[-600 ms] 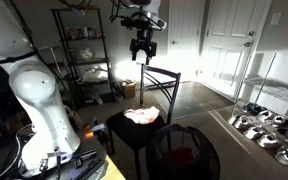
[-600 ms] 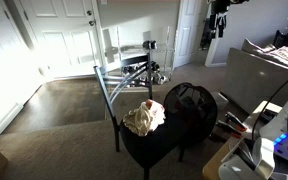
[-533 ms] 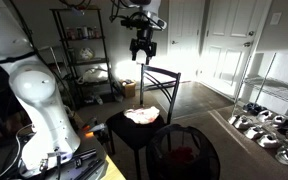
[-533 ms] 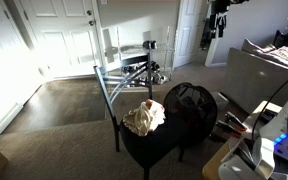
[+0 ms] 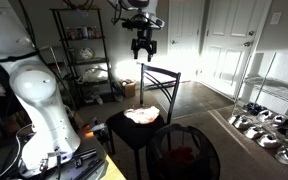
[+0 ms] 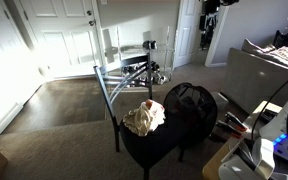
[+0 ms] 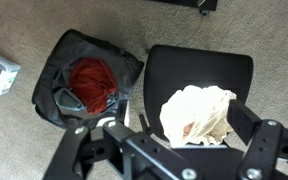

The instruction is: Put the peach t-shirt in the black bag.

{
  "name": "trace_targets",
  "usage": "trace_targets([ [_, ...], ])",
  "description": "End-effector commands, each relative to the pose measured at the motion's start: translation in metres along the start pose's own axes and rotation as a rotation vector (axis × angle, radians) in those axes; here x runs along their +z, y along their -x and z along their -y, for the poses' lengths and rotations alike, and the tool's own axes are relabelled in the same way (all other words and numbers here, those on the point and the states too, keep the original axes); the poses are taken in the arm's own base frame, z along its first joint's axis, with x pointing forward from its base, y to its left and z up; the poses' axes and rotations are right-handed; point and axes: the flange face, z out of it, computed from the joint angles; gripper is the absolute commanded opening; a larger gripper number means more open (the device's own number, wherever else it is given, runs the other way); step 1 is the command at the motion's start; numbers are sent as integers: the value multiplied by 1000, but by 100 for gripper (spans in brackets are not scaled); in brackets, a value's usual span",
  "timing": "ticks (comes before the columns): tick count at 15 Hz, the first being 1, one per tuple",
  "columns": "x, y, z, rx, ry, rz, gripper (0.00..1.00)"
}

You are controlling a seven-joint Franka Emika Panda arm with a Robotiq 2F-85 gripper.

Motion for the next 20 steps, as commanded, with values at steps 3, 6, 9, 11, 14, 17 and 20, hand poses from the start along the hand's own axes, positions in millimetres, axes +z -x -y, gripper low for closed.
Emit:
trace_targets([
  [3, -16, -89, 74, -121, 92, -80, 100],
  [6, -12, -123, 93, -206, 110, -102, 100],
  [9, 8, -155, 95, -250, 100, -129, 100],
  [11, 27, -172, 92, -267, 88, -129, 100],
  [14, 52, -193, 87, -279, 70, -116, 100],
  [17, 60, -191, 90, -261, 66, -93, 100],
  [20, 63, -198, 88, -268, 61, -93, 100],
])
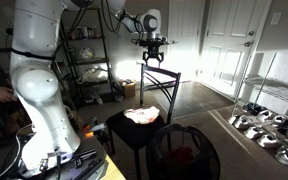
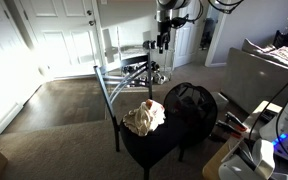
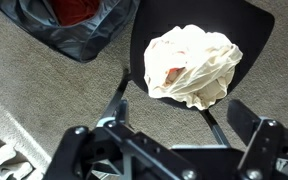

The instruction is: Put the peach t-shirt in the black bag.

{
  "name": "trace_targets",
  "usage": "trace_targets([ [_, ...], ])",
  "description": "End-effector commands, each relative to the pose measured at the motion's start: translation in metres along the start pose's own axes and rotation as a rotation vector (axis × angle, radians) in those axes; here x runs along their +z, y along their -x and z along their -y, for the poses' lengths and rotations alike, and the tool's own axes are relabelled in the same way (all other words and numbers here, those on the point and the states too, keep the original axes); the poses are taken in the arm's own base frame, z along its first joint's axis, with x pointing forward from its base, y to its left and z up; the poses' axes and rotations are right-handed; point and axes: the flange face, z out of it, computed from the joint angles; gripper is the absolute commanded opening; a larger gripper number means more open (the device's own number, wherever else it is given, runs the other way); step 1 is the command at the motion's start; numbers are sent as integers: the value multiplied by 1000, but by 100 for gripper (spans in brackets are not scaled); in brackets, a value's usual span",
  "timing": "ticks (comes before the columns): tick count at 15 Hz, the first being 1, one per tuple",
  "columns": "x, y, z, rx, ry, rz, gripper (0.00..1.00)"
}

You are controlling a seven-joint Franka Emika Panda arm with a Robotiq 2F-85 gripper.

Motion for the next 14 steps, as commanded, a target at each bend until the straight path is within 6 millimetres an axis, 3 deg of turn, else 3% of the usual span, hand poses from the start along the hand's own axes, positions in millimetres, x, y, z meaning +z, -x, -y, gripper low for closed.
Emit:
trace_targets([
  [1, -2, -1, 0, 0, 0, -1, 100],
  [4, -5, -1, 3, -6, -7, -17, 100],
  [6, 2, 0, 13, -29, -14, -36, 100],
  [14, 98, 9, 41, -35, -128, -305, 100],
])
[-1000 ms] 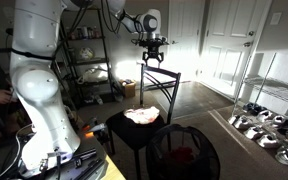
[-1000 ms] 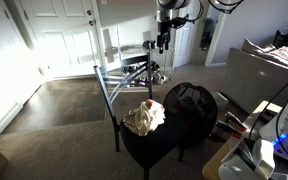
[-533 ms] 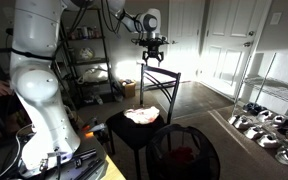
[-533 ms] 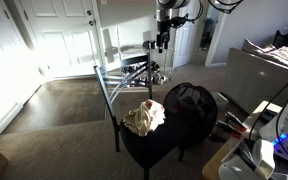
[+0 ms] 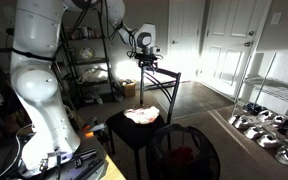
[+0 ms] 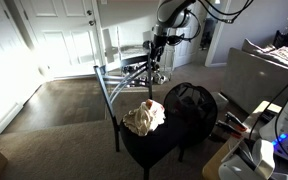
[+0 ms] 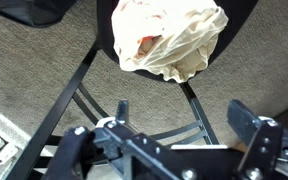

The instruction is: Put the peach t-shirt in the black bag.

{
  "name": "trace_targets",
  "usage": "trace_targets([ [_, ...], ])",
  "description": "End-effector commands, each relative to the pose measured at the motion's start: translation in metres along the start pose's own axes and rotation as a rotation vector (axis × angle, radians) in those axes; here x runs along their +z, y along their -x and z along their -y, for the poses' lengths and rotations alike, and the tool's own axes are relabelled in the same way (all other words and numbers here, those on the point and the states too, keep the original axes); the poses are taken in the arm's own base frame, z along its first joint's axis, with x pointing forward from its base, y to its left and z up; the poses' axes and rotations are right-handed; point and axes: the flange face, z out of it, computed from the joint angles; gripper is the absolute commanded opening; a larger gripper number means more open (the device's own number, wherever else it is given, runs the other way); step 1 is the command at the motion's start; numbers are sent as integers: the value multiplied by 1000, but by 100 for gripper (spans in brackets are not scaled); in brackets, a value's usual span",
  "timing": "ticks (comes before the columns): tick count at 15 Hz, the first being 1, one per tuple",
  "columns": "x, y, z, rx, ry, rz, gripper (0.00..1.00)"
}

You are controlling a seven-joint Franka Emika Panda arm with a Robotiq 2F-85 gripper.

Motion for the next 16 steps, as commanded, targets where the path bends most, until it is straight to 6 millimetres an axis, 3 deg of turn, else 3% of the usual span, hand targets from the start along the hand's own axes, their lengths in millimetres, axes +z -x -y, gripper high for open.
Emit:
trace_targets([
  [1, 34, 23, -1, -25, -29, -150, 100],
  [6, 71, 44, 7, -77, -21, -296, 100],
  [11, 88, 55, 20, -94, -60, -342, 100],
  [16, 89, 50, 24, -72, -101, -328, 100],
])
